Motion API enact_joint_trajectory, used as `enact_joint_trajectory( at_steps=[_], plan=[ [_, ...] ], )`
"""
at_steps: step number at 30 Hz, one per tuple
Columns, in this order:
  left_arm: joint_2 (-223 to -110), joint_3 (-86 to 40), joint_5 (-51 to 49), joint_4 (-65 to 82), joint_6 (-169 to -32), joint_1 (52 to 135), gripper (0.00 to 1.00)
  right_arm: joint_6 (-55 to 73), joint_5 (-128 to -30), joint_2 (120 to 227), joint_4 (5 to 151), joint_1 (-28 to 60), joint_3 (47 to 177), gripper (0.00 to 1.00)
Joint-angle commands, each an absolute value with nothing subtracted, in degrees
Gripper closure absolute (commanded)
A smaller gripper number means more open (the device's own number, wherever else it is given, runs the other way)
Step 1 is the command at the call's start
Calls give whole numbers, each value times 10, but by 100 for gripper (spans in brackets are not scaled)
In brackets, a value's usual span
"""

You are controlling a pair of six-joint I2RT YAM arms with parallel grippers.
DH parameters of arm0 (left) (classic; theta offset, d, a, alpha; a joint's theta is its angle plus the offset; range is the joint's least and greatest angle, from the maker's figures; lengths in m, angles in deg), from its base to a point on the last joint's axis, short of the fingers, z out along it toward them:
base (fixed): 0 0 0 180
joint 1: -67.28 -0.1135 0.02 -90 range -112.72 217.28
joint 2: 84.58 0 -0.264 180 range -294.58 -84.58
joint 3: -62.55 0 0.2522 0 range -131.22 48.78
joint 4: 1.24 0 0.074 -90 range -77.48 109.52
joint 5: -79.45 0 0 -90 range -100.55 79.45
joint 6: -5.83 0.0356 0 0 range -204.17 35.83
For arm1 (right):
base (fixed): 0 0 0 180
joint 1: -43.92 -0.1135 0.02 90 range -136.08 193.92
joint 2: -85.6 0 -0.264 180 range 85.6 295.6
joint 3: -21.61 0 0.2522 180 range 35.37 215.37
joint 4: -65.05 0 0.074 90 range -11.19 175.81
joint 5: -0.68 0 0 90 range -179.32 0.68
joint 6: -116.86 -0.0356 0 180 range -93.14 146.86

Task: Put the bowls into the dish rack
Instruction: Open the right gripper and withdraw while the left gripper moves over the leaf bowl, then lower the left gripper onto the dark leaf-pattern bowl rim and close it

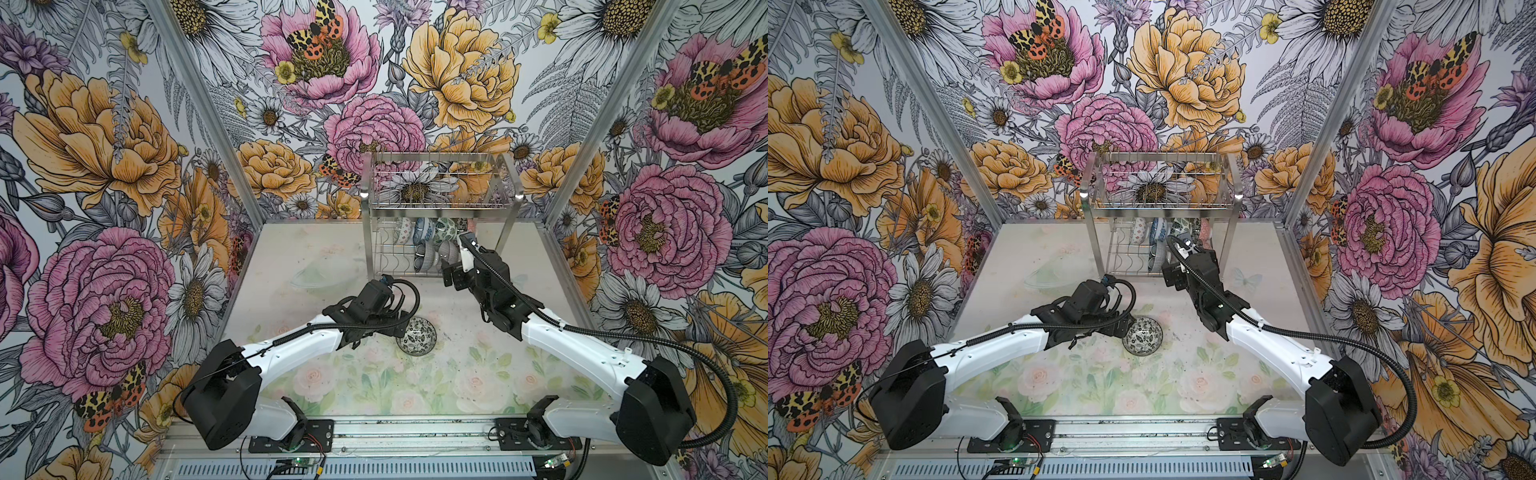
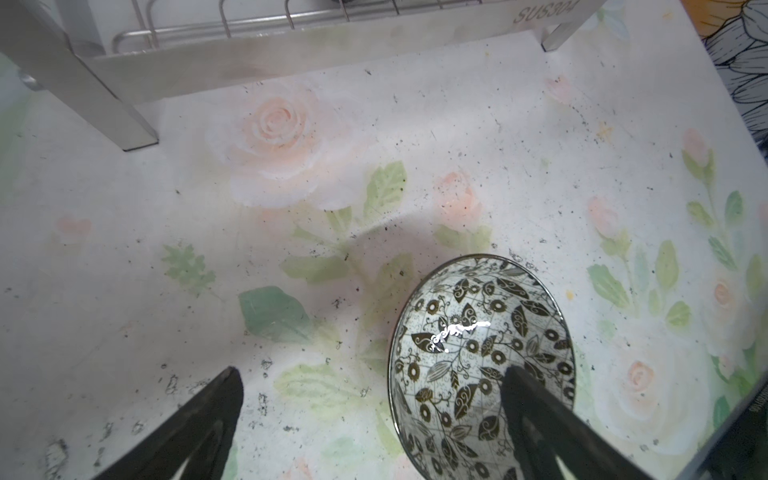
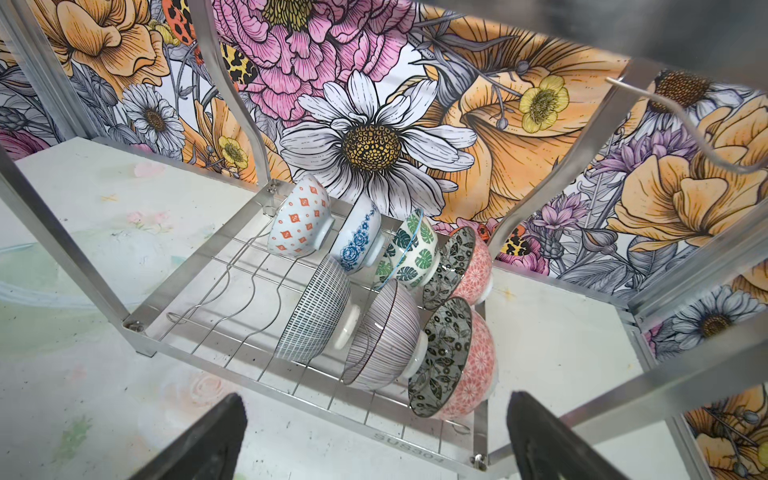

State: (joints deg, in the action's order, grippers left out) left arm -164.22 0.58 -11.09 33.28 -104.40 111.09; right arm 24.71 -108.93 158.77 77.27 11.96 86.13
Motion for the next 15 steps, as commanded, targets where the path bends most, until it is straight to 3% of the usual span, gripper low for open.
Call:
enact_joint_trajectory(
  at_steps=[1,4,15],
  plan=[
    [-1658,14,-86,323,-1059,1122,2,235,-1082,1584,771,124,859,0],
    [-1680,10,-82,324,-1059,1131,4,235,-1080,1588,771,127,862,0],
    [-1737,-13,-82,323,-1054,1133,30,235,-1078,1590,775,132,865,0]
  ],
)
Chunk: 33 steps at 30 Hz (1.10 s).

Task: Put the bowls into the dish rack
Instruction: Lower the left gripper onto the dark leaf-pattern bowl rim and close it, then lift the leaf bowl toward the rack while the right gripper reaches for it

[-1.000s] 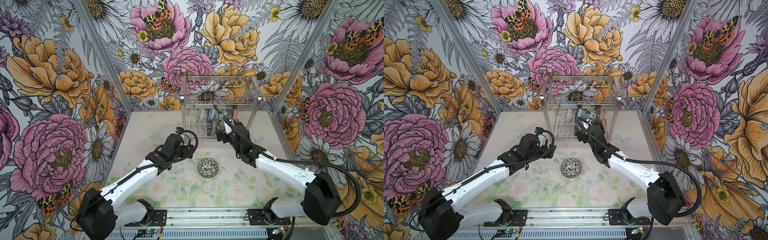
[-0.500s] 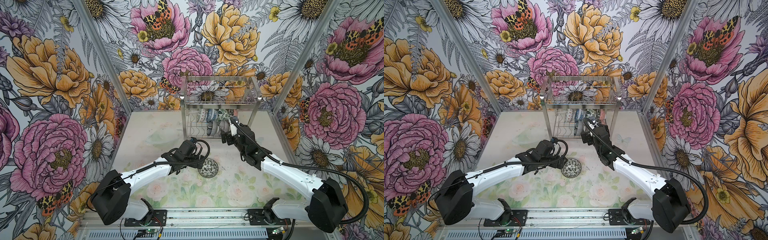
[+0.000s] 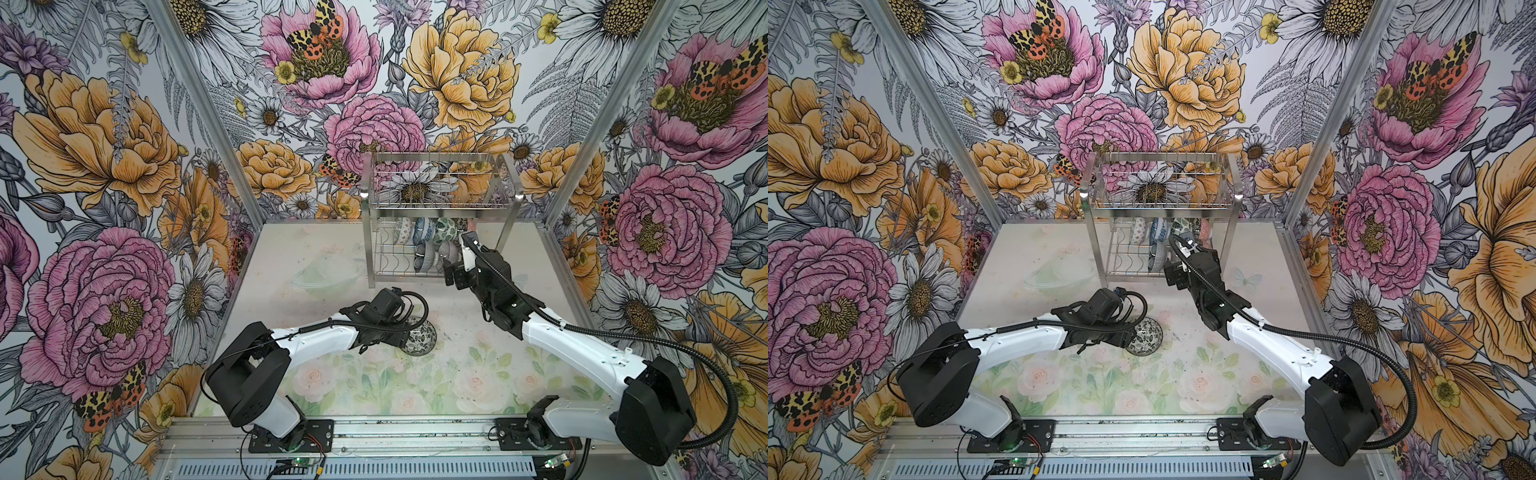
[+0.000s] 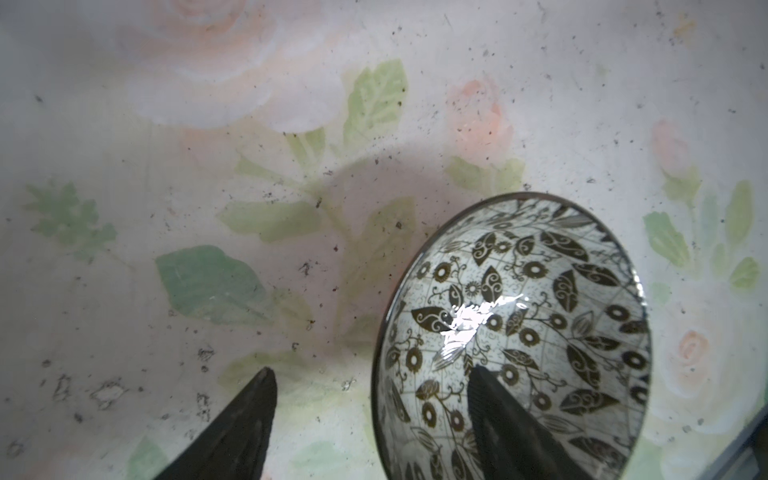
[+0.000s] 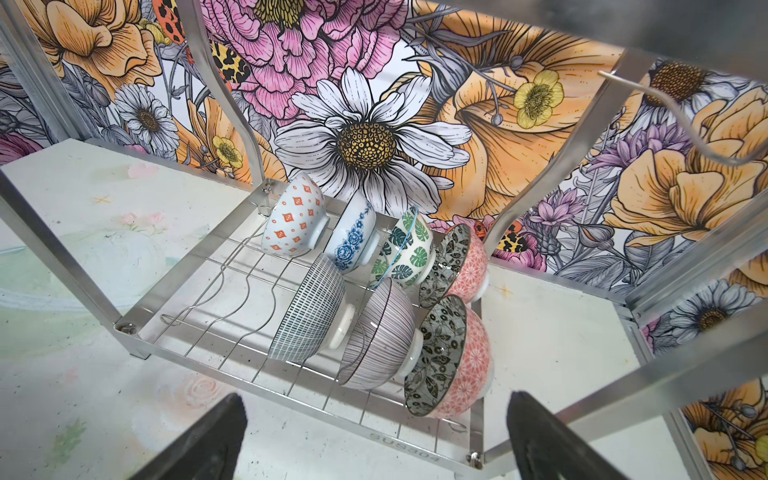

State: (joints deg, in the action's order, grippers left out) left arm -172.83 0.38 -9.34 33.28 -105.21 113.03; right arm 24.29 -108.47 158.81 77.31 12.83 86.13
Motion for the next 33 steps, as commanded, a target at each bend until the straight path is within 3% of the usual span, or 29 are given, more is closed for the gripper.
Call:
enact_joint_trajectory(
  at_steps=[1,4,20,27,33],
  plan=[
    [-1741,-14,-82,323,-1053,1134,33,235,-1077,1590,775,133,865,0],
    [-1752,-19,-81,323,-1052,1134,40,236,-1076,1591,776,135,866,0],
    [-1761,-30,-83,330,-1046,1133,100,234,-1072,1584,780,140,865,0],
    [-1675,-38,-144,375,-1028,1119,100,232,-1064,1558,801,140,870,0],
    [-1560,-41,-280,317,-1035,1088,100,203,-1023,1519,812,139,873,0]
  ],
)
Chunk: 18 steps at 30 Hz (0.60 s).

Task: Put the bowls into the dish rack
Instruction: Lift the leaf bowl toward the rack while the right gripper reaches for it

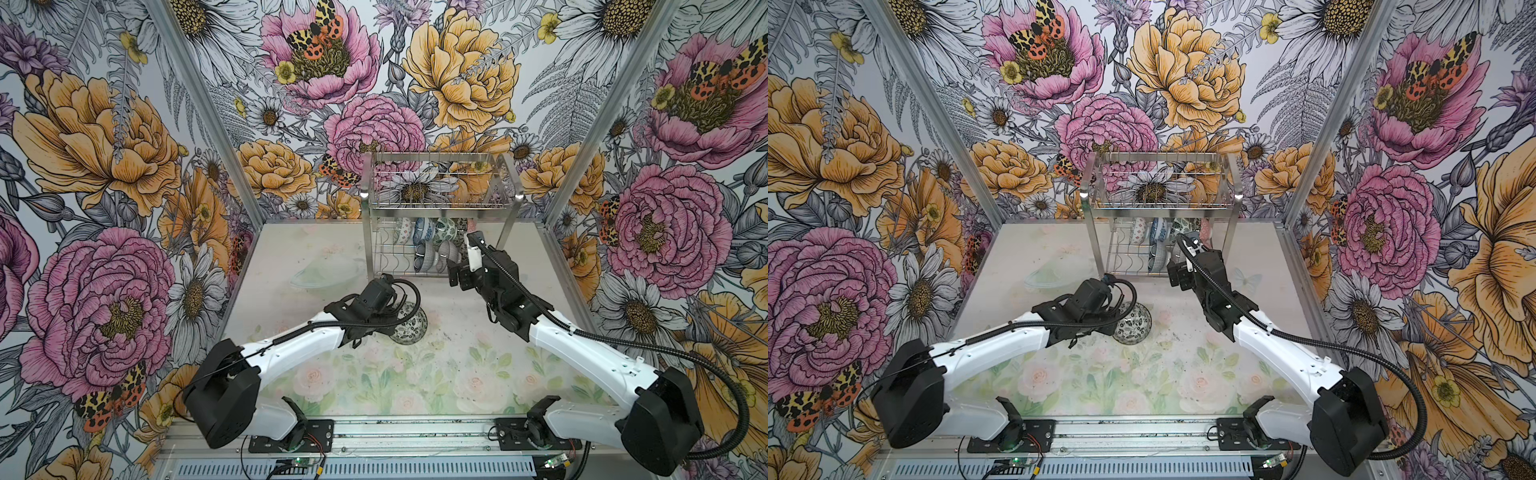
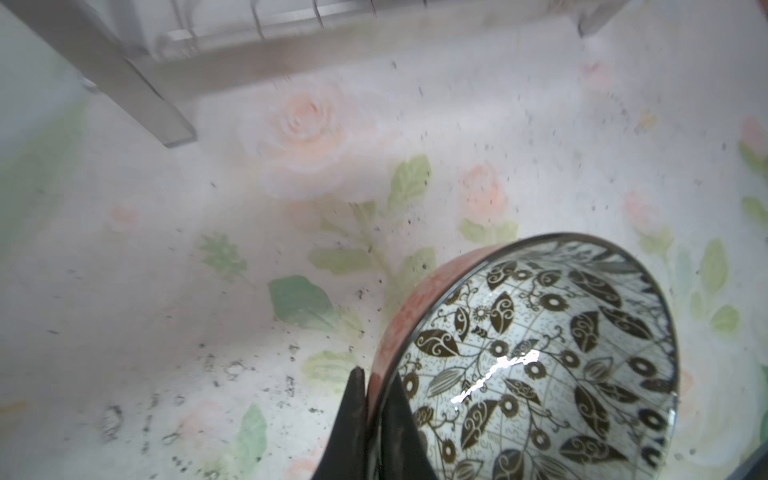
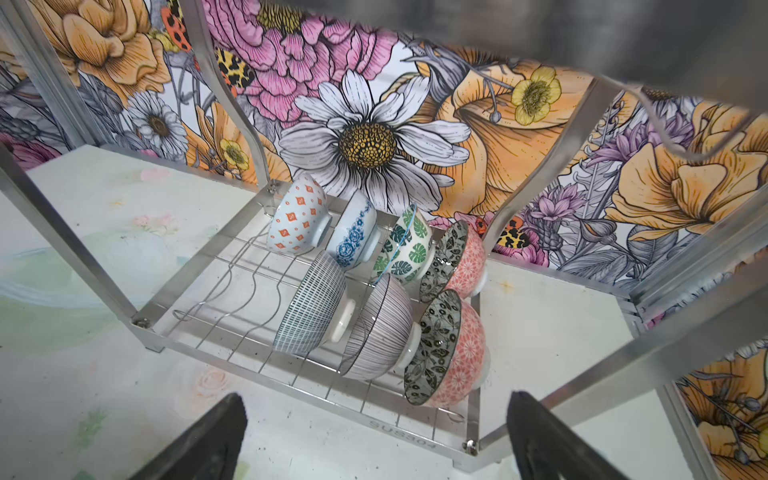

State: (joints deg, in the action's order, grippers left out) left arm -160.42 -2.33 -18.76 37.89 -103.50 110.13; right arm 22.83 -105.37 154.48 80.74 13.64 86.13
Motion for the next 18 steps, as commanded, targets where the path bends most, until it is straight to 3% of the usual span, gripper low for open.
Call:
enact_joint_trajectory(
  at_steps=[1,7,18],
  plan=[
    [-1544,-37,-297,290,-1037,1082,100,196,-1010,1515,814,138,877,0],
    [-1515,-46,-347,199,-1019,1063,100,162,-966,1499,829,109,910,0],
    [-1550,-86,-332,142,-1002,1057,100,117,-914,1534,811,49,953,2]
  ],
)
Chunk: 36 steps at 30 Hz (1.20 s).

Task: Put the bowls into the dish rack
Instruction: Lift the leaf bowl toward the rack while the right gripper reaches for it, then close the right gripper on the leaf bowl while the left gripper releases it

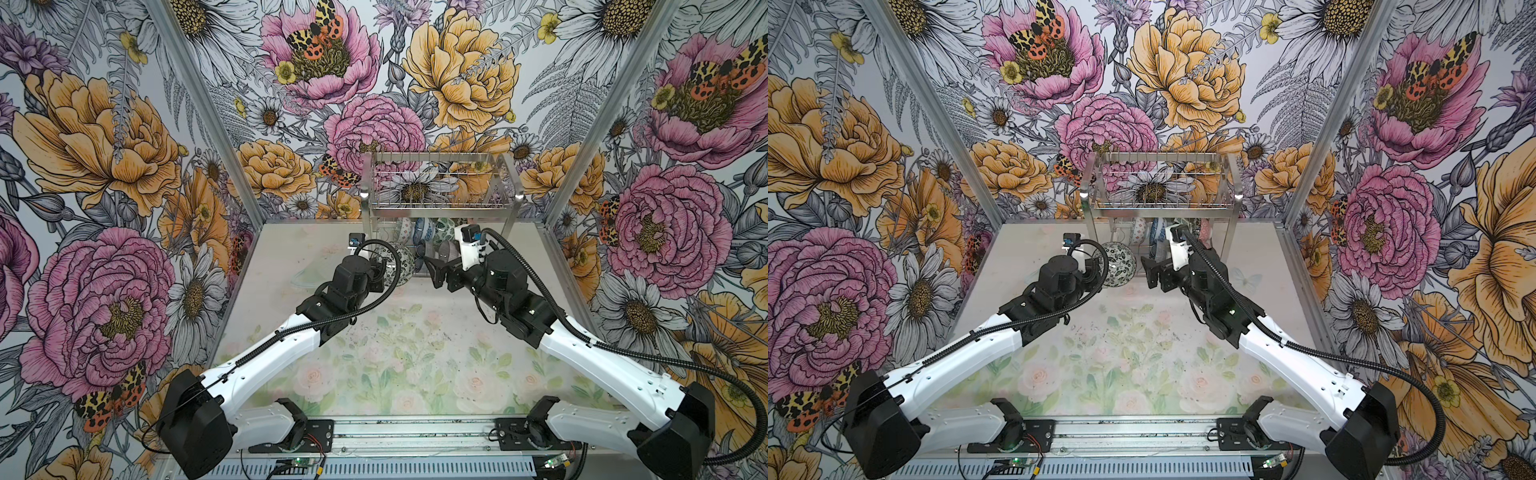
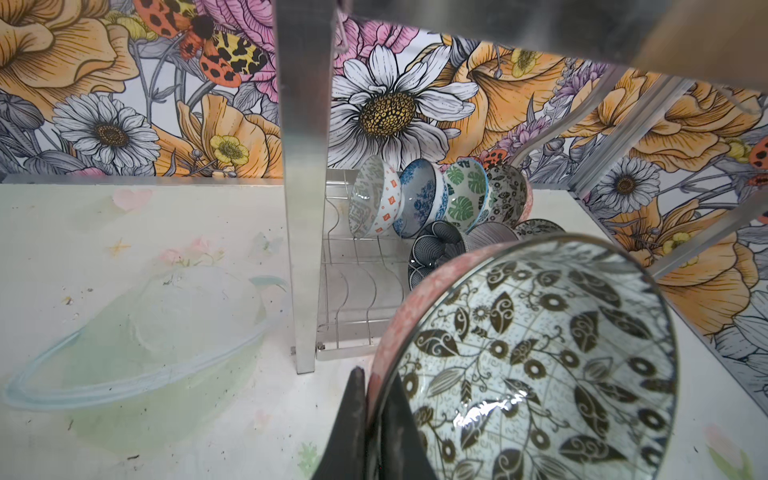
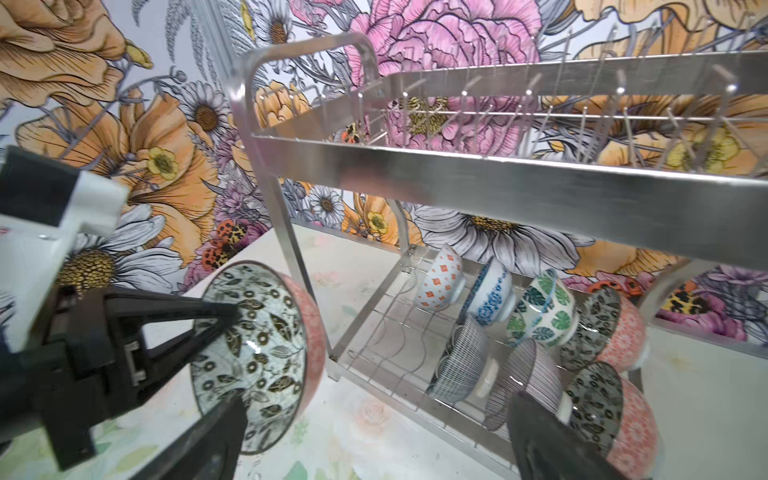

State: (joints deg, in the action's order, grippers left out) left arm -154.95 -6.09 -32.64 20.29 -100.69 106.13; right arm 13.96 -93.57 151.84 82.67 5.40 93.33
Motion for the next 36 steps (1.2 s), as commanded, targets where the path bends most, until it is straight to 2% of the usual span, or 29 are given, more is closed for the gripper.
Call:
enact_joint_trajectory(
  at_steps=[1,6,17,20,27,34,36],
  plan=[
    [-1552,-89,-330,139,-1001,1057,100,114,-911,1542,806,47,955,3],
    [-1556,-98,-324,128,-997,1056,100,93,-908,1586,785,46,968,10],
    [-1564,-99,-313,118,-996,1059,100,34,-893,1672,736,45,1003,35],
    [-1566,-98,-311,115,-995,1060,100,24,-894,1686,732,45,1011,46],
    [-1565,-97,-307,110,-994,1061,100,16,-894,1705,737,45,1027,78],
    [-1563,-96,-304,108,-991,1061,100,16,-897,1712,749,45,1040,98],
    [-1561,-95,-303,108,-990,1061,100,17,-898,1712,751,45,1040,100]
  ],
)
